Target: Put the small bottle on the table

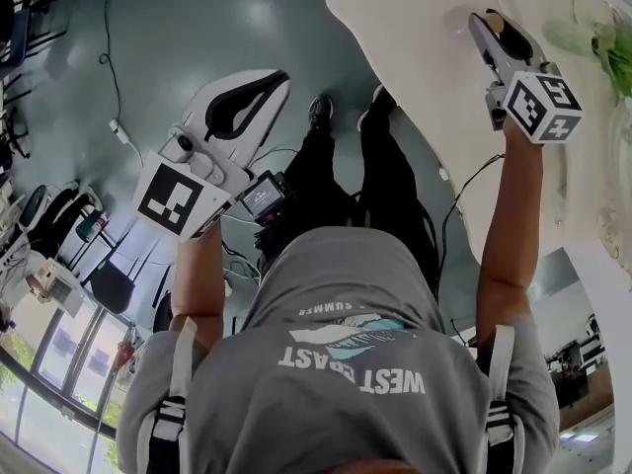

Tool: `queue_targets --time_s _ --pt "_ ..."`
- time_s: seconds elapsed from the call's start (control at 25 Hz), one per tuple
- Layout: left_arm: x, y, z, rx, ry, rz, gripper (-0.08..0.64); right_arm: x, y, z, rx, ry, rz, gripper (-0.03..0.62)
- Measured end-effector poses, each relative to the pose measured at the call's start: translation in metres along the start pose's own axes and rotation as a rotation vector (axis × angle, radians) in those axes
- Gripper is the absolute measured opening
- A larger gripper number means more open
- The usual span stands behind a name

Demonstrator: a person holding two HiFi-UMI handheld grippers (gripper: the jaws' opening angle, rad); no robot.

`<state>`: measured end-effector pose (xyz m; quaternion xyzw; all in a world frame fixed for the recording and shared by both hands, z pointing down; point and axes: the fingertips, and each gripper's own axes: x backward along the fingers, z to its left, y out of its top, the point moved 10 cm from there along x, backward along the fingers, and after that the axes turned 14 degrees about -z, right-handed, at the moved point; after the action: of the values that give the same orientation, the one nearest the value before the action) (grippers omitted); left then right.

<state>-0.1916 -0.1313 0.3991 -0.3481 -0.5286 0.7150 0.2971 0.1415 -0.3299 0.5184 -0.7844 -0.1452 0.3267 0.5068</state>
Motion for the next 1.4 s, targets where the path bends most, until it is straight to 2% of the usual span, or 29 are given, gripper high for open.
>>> queue_targets --time_s 0.6,0.76,1.08,1.4 --pt "0.000 -0.020 0.007 0.033 0.006 -0.012 0.003 -0.033 -0.020 -0.002 0.033 0.005 0.046 0.146" --pt "0.001 -0.021 0.008 0.020 0.011 0.009 0.003 -0.035 -0.026 -0.002 0.036 0.000 0.060 0.147" --pt "-0.003 -0.020 0.006 0.024 0.002 -0.003 0.003 -0.035 -0.030 -0.001 0.052 0.002 0.067 0.149" --pt "0.001 -0.010 0.001 -0.003 0.001 -0.005 0.003 -0.032 -0.030 0.010 0.072 0.020 0.103 0.161"
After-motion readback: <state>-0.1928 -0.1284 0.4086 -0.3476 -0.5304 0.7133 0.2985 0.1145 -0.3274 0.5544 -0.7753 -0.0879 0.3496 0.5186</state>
